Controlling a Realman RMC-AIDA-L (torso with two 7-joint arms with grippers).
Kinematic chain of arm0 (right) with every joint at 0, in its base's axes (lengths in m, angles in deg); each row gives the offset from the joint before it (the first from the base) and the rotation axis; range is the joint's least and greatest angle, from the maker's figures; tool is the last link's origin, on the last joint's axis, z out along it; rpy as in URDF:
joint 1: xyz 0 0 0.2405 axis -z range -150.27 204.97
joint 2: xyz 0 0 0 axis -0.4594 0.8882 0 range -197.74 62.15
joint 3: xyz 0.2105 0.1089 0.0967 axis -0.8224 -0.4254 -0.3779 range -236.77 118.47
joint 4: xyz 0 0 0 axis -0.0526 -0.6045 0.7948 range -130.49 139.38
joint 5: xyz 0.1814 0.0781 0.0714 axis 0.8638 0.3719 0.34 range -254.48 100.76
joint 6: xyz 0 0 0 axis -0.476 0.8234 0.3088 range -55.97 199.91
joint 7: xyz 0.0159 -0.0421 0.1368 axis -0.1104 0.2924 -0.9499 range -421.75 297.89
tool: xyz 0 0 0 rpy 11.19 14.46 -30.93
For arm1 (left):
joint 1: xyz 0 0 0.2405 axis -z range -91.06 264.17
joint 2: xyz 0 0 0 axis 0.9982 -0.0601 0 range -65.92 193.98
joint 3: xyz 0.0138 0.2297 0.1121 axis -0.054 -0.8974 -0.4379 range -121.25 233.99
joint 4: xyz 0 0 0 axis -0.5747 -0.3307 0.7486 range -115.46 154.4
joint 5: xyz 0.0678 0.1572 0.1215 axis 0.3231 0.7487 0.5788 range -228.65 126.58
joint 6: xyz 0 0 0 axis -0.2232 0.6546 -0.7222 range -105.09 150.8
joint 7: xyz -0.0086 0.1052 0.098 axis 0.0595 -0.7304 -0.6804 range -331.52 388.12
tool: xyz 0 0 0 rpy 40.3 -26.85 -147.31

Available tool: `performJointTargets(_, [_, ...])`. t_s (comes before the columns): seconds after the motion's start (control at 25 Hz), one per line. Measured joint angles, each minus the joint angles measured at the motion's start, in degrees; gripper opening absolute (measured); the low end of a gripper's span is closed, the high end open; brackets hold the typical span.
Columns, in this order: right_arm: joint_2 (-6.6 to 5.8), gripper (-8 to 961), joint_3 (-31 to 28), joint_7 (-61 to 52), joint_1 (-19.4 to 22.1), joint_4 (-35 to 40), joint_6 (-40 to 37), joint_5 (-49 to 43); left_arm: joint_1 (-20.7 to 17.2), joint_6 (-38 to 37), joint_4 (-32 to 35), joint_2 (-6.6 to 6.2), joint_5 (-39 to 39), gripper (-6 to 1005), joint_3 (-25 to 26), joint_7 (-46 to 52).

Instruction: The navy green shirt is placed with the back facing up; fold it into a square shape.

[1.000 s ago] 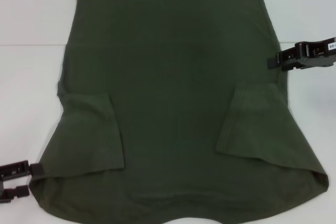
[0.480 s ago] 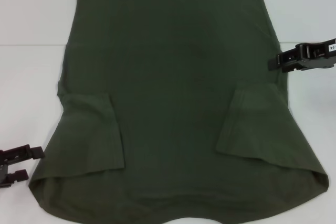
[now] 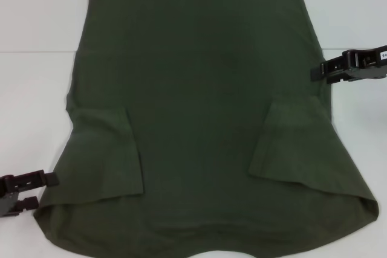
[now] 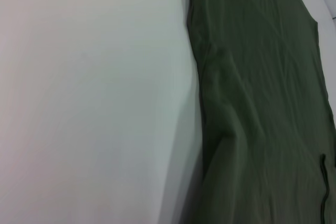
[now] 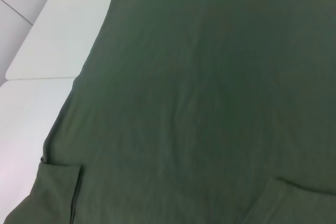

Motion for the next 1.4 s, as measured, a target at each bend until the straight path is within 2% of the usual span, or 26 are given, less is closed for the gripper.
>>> performJointTargets(0.4, [0.00, 490, -0.7, 0.2, 0.3, 0.0, 0.0, 0.0, 0.5, -0.7, 0.1, 0.60, 0.1, 886, -5.0, 0.3])
performJointTargets(0.8, [-0.08, 492, -0.8, 0.3, 0.7, 0.0, 0.0, 0.0, 1.9, -4.0, 0.3, 1.24, -0.4, 871, -5.3, 0.2])
performJointTargets(1.24, [-0.31, 491, -0.9, 0.3, 1.0, 0.0, -0.1, 0.0, 2.4, -2.6, 0.8, 1.45, 0.0, 855, -5.5, 3.0])
performJointTargets(1.4, [-0.37, 490, -1.6, 0.4, 1.1, 0.0, -0.6, 0.0, 2.4, -2.6, 2.9, 2.02, 0.6, 849, -5.7, 4.0])
